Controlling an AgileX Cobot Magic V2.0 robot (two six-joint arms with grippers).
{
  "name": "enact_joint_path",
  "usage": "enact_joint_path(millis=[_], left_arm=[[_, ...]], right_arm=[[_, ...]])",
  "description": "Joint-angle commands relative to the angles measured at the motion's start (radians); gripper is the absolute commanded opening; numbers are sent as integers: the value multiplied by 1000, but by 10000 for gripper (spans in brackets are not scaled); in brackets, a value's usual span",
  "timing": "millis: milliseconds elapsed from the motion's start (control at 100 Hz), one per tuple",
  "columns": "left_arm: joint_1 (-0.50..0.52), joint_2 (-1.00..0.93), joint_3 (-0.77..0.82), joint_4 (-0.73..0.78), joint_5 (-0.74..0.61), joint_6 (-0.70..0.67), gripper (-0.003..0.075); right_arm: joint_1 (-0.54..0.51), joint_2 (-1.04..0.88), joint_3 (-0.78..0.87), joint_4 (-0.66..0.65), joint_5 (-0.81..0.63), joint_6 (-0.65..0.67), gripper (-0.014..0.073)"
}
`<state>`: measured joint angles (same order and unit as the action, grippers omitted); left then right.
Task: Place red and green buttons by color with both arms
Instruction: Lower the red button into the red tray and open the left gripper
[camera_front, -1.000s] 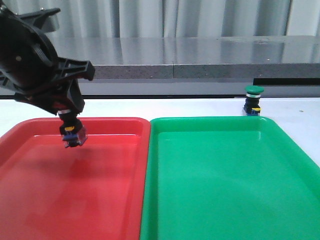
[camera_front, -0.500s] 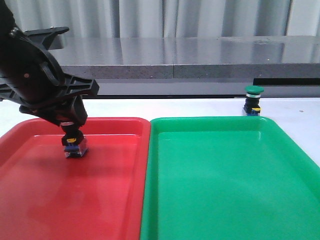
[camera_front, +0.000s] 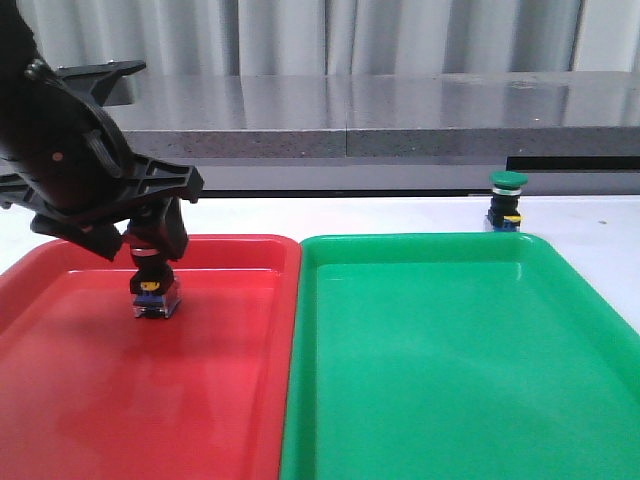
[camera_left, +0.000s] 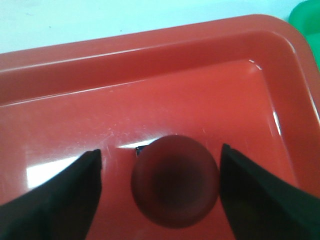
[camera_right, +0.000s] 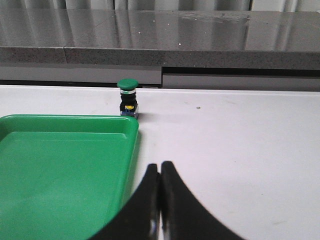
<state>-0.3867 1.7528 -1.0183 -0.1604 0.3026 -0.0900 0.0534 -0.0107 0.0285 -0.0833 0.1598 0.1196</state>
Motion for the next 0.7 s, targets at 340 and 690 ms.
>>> enact_joint_path(millis=[340,690], left_arm=[[-11,-87,-23,-30,26,-8,572],[-11,-325,-25,-4,30,-8,568]], right_arm=[[-7,-15,-16,-4,-83,1,-60],[-7,-15,-16,-4,-83,1,-60]])
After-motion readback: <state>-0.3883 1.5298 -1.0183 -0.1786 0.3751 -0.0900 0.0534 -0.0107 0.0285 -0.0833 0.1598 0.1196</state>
